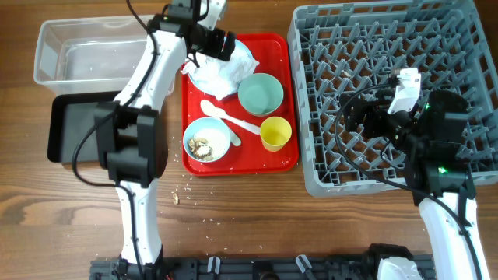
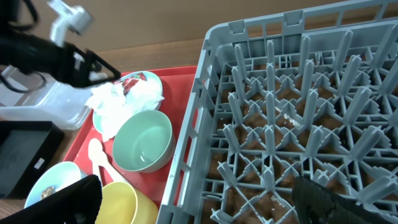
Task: Sort waste into correct bins and load items into the dishwasher rack
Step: 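Reach the left gripper to the tissue and wrapper on the blue plate, then grasp the tissue with the left gripper and drop it in the clear bin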
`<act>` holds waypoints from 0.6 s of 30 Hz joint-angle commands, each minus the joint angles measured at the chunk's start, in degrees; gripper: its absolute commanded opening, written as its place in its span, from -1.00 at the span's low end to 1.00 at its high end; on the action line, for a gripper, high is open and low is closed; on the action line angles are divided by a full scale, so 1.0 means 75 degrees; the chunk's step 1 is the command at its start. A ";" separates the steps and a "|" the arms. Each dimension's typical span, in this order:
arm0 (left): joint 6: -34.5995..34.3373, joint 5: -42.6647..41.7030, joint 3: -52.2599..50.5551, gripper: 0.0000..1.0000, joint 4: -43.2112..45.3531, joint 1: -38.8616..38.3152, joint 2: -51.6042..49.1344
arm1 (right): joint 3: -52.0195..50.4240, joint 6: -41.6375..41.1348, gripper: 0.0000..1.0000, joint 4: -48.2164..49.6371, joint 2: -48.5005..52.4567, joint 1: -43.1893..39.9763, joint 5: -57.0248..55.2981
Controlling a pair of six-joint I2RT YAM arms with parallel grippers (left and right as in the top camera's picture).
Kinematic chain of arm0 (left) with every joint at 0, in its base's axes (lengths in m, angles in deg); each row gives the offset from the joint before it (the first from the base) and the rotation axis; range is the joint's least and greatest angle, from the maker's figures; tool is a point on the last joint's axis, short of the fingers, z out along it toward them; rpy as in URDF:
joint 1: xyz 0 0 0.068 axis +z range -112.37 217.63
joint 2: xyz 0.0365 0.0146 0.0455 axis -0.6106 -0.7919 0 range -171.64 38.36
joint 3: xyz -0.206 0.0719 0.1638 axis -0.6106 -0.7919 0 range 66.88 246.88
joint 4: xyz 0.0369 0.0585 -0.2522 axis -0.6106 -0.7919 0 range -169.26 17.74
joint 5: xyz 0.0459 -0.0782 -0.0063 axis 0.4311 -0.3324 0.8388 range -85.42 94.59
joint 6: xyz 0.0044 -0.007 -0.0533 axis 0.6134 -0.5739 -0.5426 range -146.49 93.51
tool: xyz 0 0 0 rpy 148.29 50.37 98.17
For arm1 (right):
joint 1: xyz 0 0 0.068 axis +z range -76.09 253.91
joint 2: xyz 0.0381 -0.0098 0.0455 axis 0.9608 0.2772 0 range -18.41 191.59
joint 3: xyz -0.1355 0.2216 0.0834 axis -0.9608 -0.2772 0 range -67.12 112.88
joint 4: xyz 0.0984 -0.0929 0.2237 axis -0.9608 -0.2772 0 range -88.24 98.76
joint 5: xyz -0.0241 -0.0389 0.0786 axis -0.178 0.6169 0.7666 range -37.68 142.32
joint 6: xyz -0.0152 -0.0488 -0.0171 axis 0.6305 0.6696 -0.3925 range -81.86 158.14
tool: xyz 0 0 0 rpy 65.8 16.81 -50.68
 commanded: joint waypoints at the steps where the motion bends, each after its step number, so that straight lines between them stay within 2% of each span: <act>1: 0.0187 0.1067 0.0122 0.99 0.0157 0.0041 -0.0694 | 0.0189 -0.0079 0.99 -0.0003 0.0035 -0.0026 0.0204; 9: 0.0187 0.1058 0.0122 0.98 0.0271 -0.0029 -0.1128 | 0.0189 -0.0079 0.99 -0.0003 0.0035 -0.0026 0.0201; 15: 0.0184 0.1055 0.0122 0.77 0.0274 -0.0289 -0.1457 | 0.0189 -0.0082 0.99 -0.0006 0.0055 -0.0026 0.0204; 18: 0.0184 0.1055 0.0122 0.44 0.0265 -0.0361 -0.1714 | 0.0189 -0.0079 1.00 -0.0006 0.0055 -0.0026 0.0198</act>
